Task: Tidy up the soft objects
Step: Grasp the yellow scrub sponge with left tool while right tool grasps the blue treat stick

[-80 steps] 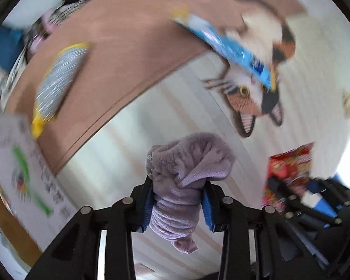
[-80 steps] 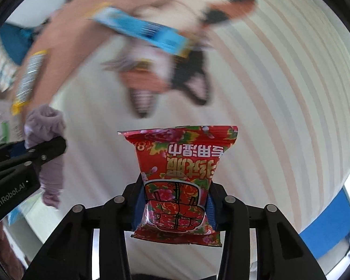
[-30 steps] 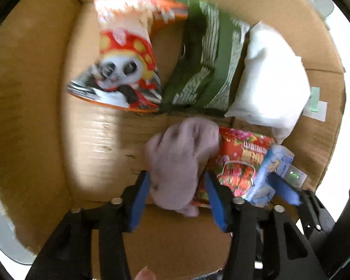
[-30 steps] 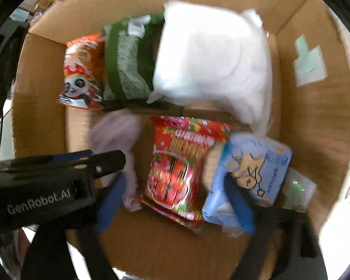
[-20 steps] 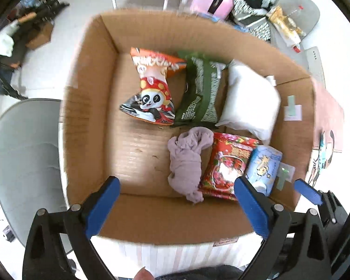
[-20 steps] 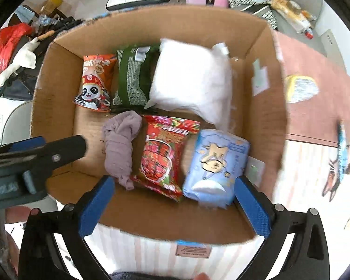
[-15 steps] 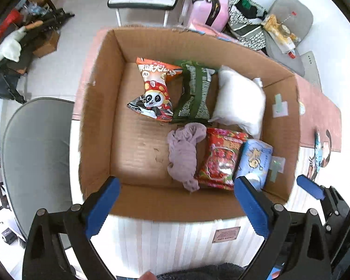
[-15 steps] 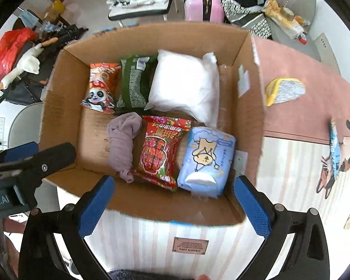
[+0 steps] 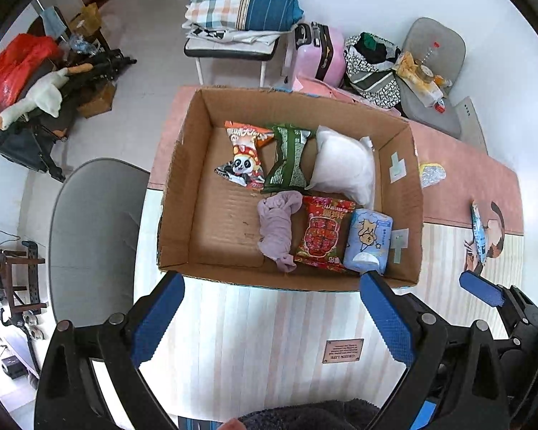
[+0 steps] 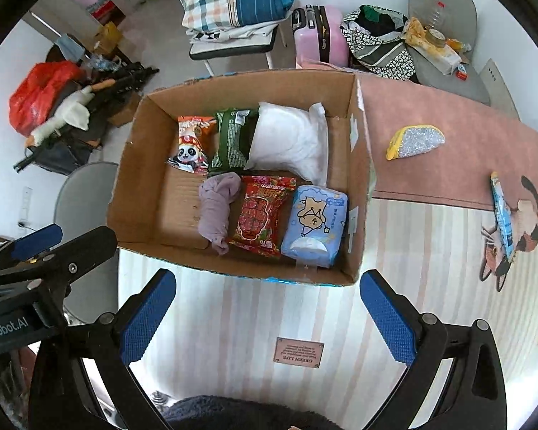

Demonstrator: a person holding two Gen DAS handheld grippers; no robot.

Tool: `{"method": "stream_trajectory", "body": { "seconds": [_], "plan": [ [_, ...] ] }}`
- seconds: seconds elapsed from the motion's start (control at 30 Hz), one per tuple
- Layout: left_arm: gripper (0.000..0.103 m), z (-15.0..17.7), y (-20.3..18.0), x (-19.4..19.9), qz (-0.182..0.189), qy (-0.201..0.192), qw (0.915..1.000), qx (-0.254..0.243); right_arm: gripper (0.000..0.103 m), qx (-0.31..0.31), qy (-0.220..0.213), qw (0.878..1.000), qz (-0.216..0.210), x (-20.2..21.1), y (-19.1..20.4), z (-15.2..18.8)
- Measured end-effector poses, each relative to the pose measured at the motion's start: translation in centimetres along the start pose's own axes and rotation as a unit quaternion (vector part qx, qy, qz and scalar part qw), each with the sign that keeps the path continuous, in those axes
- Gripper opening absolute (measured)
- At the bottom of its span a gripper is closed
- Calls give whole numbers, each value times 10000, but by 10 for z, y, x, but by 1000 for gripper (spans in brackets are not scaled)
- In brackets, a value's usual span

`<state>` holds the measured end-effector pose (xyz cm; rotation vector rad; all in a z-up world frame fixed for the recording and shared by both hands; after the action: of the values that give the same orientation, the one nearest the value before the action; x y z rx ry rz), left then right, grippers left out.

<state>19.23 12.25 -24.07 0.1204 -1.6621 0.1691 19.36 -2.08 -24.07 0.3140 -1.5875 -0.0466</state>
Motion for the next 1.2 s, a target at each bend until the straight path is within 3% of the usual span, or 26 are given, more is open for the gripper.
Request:
{"method": "stream_trajectory", "body": {
  "seconds": [0.13, 0.2, 0.33, 0.5, 0.63, 0.8, 0.93, 1.07, 1.2],
  "plan": [
    [100, -6, -34, 15, -64, -247, 9994, -231, 103, -349, -264, 9988, -242, 22, -37, 2],
    [100, -14, -64, 18, -197, -391, 9976, -542, 103, -566, -354, 9977, -151, 33, -71, 3],
    [100, -38, -150, 8, -565, -579, 9862, -1446, 103, -1084, -477, 9929, 131, 51, -152, 0],
    [100, -74, -256, -42, -956, -408, 9598, -2606, 103, -1809, -367, 9812, 560, 49, -270, -7],
    [100, -102, -323, -108, -1214, -1, 9355, -3317, 103, -2093, -20, 9737, 902, 27, -345, -16],
    [100, -125, -363, -185, -1585, 586, 9138, -3694, 103, -2308, 439, 9656, 1115, -18, -417, -27],
    [100, -131, -374, -239, -1795, 988, 8955, -3951, 103, -2316, 807, 9628, 1138, -60, -444, -32],
    [100, -132, -379, -266, -2019, 1162, 8772, -4199, 103, -2184, 1083, 9619, 1238, -93, -464, -36],
    [100, -132, -382, -282, -2123, 1358, 8664, -4311, 100, -2112, 1301, 9604, 1268, -116, -478, -38]
  ]
}}
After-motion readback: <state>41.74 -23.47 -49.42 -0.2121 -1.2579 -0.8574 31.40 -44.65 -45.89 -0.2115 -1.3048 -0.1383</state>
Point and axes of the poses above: each gripper's, at about its wrist camera, not at the fingertips, and x roughly against the way its jaws point, y to its left, z to its underside, the point moved 7 cm from there along -x, roughly the way its jaws point, and after that the axes turned 6 degrees about y, right-handed, at the moved point
